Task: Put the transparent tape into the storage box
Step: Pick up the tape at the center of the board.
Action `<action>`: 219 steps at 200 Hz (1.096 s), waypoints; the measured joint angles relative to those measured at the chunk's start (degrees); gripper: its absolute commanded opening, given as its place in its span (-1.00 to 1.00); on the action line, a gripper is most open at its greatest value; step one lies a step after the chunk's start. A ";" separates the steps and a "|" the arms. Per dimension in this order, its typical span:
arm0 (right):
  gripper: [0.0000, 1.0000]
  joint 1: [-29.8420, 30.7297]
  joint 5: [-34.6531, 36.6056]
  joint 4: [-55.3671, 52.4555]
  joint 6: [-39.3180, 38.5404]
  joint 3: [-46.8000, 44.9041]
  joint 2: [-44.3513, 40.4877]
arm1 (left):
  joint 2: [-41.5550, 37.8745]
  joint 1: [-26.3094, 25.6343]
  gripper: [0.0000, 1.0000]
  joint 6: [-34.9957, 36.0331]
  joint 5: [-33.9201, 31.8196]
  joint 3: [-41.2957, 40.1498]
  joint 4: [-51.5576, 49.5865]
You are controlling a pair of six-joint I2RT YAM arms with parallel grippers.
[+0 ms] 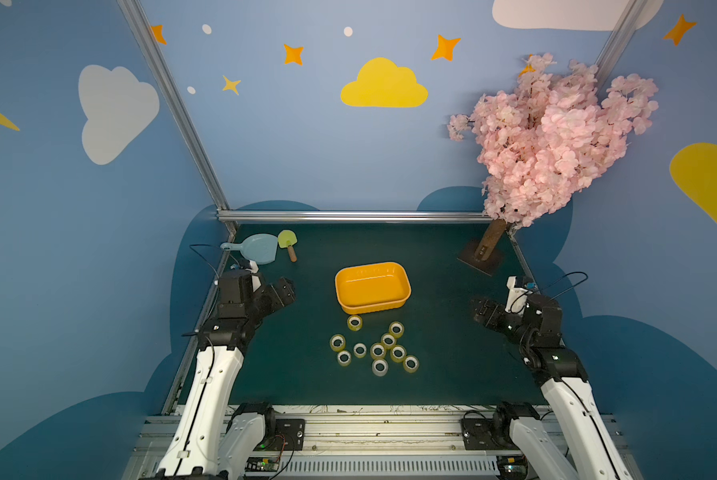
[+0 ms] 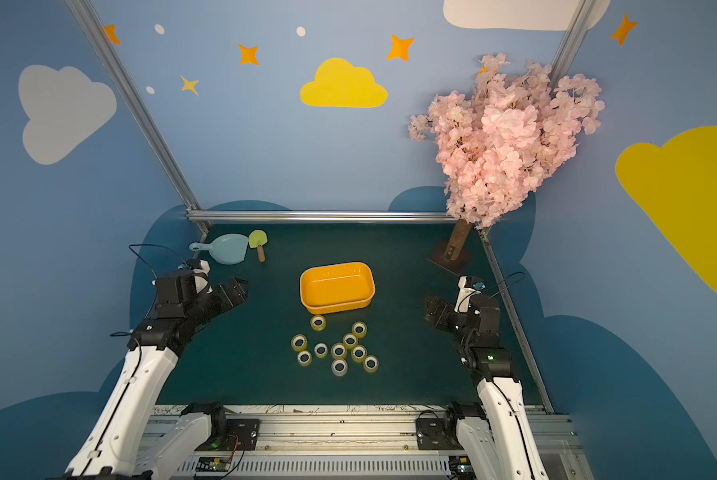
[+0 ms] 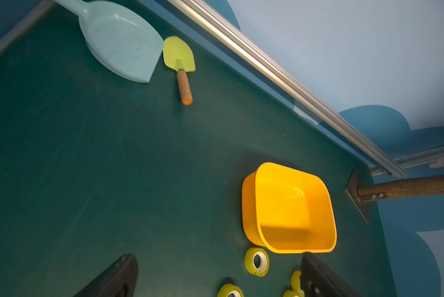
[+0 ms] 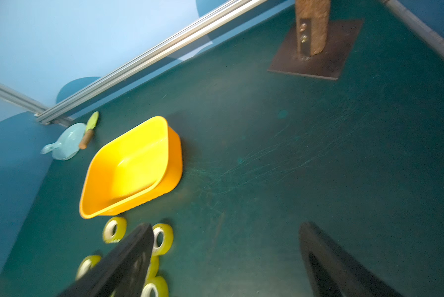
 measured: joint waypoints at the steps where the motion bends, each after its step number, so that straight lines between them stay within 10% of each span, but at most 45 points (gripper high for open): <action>1: 0.84 0.00 -0.15 -0.09 0.11 0.00 0.00 | 0.09 0.00 1.00 0.09 0.15 0.07 -0.07; 63: 0.73 5.44 -7.45 -5.97 3.85 0.09 12.98 | 7.96 -0.39 1.00 3.89 8.55 0.96 -2.75; 219: 0.65 26.97 -0.28 -11.76 7.21 5.77 30.91 | 18.99 -7.65 1.00 4.72 19.32 0.96 -3.91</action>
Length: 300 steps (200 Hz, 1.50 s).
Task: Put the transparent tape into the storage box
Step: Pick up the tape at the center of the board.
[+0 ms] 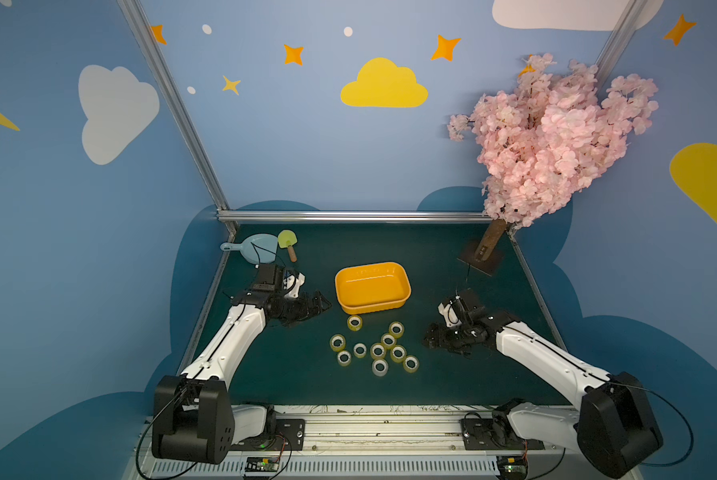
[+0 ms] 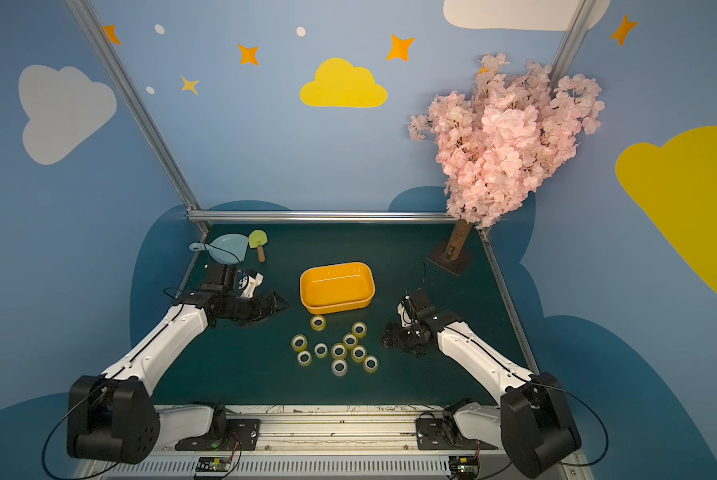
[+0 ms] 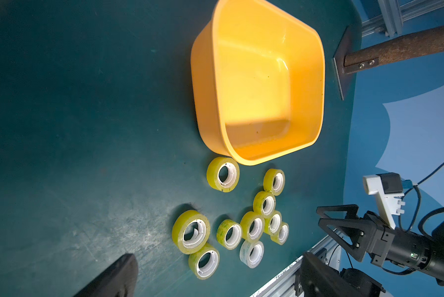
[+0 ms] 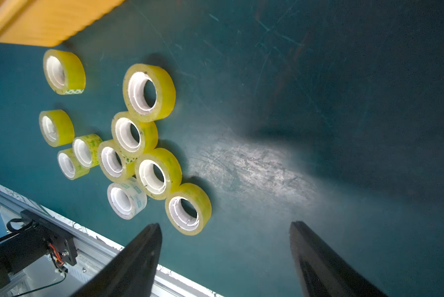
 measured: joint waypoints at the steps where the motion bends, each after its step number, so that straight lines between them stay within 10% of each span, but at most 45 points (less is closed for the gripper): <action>1: 0.65 0.04 0.00 0.00 0.00 0.00 0.04 | 0.00 -0.02 1.00 0.02 0.00 0.00 -0.02; 300: 0.27 14.16 5.38 -3.87 1.33 3.98 11.91 | 1.29 -0.92 1.00 1.11 -1.05 1.53 -2.36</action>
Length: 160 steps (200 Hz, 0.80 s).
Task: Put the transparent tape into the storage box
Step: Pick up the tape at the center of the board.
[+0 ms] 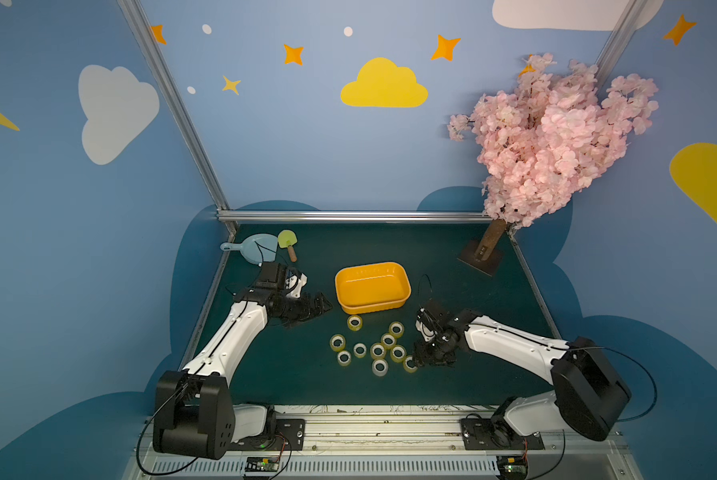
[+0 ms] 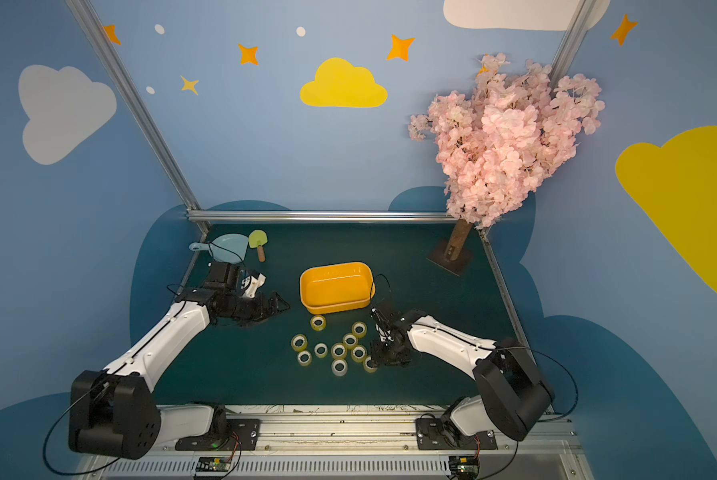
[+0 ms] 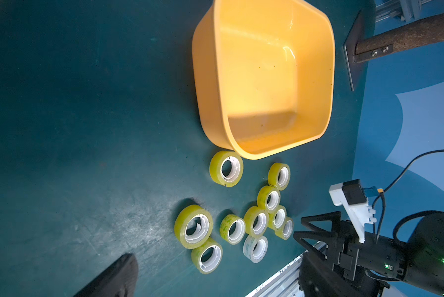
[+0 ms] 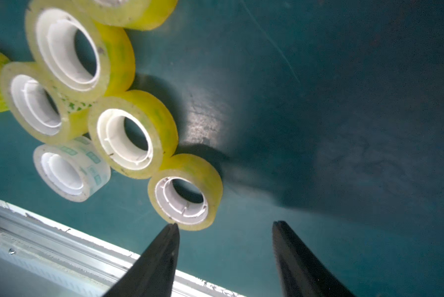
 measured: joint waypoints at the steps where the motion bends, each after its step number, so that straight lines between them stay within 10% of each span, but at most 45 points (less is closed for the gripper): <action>1: 0.27 0.02 0.00 0.00 0.00 0.00 0.07 | 0.00 0.00 1.00 0.00 0.00 0.00 0.00; 86: -0.03 3.65 7.02 -1.44 3.21 2.56 6.27 | 0.00 0.00 1.00 0.00 0.17 0.00 -0.02; 142: -0.99 5.64 11.76 -3.15 4.46 3.30 7.41 | 0.00 0.00 1.00 0.00 0.09 0.00 -0.13; 160: -1.00 6.14 12.55 -2.95 4.92 3.10 7.02 | -0.02 0.00 1.00 0.02 -0.11 0.00 -0.24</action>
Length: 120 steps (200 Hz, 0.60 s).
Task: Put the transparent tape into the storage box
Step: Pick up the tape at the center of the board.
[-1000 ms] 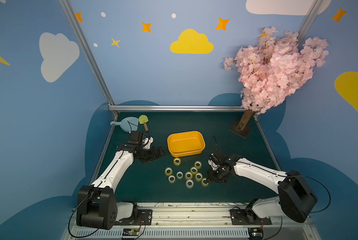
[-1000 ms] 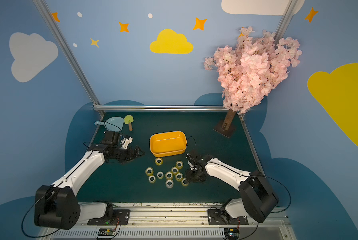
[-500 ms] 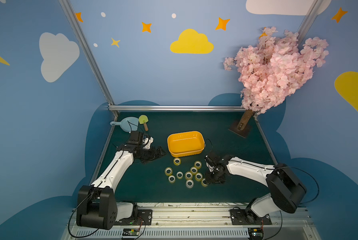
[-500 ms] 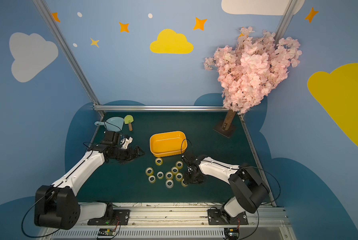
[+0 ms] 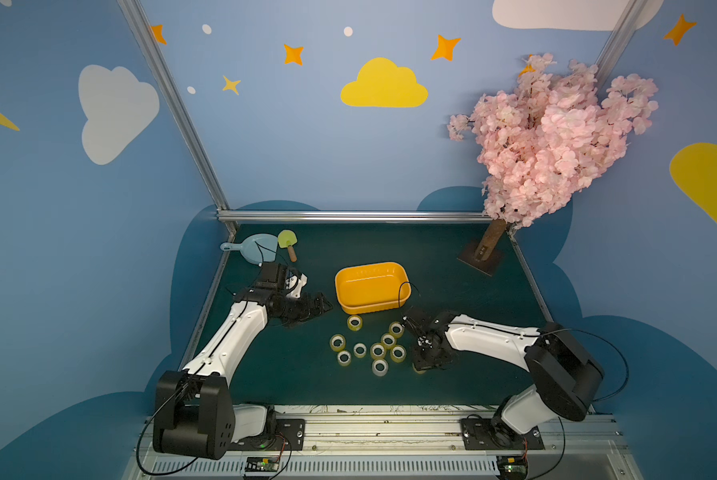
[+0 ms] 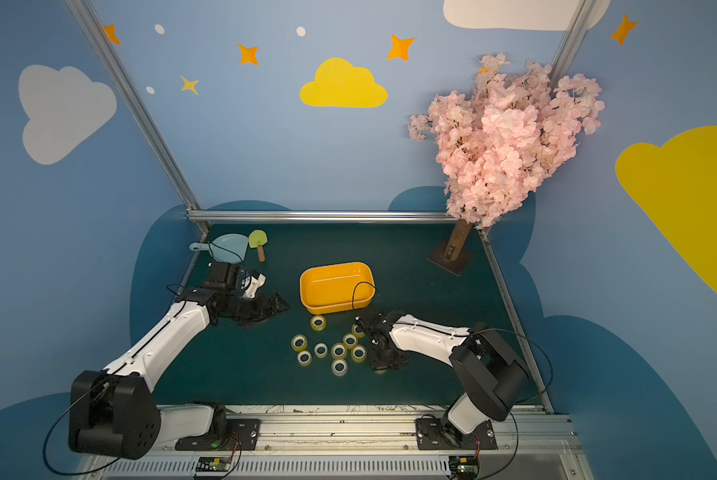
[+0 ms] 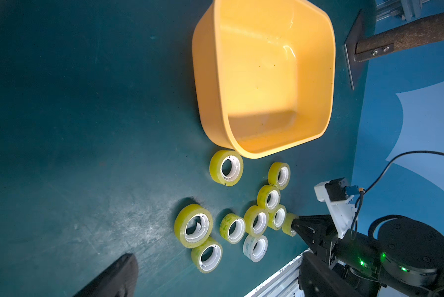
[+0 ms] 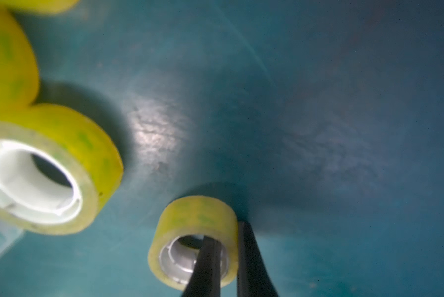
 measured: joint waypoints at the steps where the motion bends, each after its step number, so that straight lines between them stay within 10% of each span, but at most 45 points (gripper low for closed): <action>1: -1.00 0.02 0.04 0.02 0.00 -0.02 -0.02 | 0.00 0.00 1.00 0.00 -0.02 0.00 0.00; 50: -1.00 0.61 2.84 -1.42 0.04 -2.60 -8.39 | -0.96 0.00 1.00 0.20 -1.33 0.00 -0.15; 120: -1.00 -0.17 8.24 2.54 -1.05 -7.56 -47.08 | -4.48 0.00 1.00 0.31 -2.80 0.00 0.20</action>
